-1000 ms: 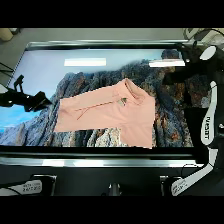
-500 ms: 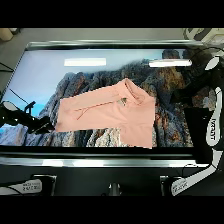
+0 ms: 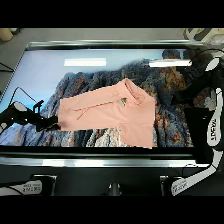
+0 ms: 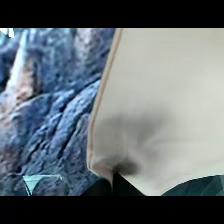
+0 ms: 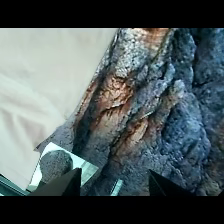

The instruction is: Fold the shirts.

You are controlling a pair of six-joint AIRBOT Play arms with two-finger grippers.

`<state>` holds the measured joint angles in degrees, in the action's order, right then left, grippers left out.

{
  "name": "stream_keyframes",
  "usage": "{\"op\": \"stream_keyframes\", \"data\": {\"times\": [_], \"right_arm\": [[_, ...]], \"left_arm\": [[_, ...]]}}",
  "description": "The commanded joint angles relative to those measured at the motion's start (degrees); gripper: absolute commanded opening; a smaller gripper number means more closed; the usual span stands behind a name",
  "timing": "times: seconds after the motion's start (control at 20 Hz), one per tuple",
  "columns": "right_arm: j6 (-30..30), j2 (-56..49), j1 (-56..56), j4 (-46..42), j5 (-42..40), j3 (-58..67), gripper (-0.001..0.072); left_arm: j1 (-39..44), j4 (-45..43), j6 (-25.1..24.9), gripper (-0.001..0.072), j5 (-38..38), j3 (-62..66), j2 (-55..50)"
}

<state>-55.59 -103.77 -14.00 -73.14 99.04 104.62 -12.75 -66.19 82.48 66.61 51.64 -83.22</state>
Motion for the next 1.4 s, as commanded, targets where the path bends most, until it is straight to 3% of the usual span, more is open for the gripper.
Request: {"op": "stream_keyframes", "data": {"times": [0.0, 0.15, 0.25, 0.45, 0.95, 1.0, 1.05, 1.2, 1.35], "right_arm": [[-0.04, 0.9, 0.0, -0.11, -0.11, -3.48, 0.0408], [2.73, 4.37, -0.02, 5.75, -6.36, -16.37, 0.0445], [1.25, 4.52, -0.02, 6.16, -10.6, -22.58, 0.0395], [2.58, 4.52, 0.0, 15.72, -19.21, -31.63, 0.0374], [2.86, 4.33, 2.84, 20.68, -25.33, -36.17, 0.0296], [2.82, 4.31, 4.33, 20.44, -26.29, -36.17, 0.0208], [2.73, 4.35, 5.35, 20.37, -27.19, -36.0, 0.004], [3.19, 7.15, 5.35, 20.0, -25.66, -31.28, 0.0018], [5.03, 16.17, 4.11, 19.5, -26.47, -17.25, 0.0017]], "left_arm": [[0.57, 0.13, -0.07, 0.0028, -1.55, -0.07, 0.31], [0.59, 0.17, -1.57, 0.0028, -1.73, -0.04, 1.44], [0.59, 0.15, -1.53, 0.0028, -1.68, -0.07, 2.56], [0.59, 0.17, -1.53, 0.0028, -1.66, -0.07, 4.83], [0.59, 0.17, -1.51, 0.0028, -1.53, -0.02, 7.43], [0.59, 0.17, -1.51, 0.0028, -1.4, 0.09, 7.58], [0.59, 0.15, -1.53, 0.0028, -1.03, 0.37, 7.74], [0.57, 0.13, -1.53, 0.0027, 0.0, 4.9, 10.25], [0.57, 0.15, -0.98, 0.0027, -0.24, 19.89, 17.94]]}}
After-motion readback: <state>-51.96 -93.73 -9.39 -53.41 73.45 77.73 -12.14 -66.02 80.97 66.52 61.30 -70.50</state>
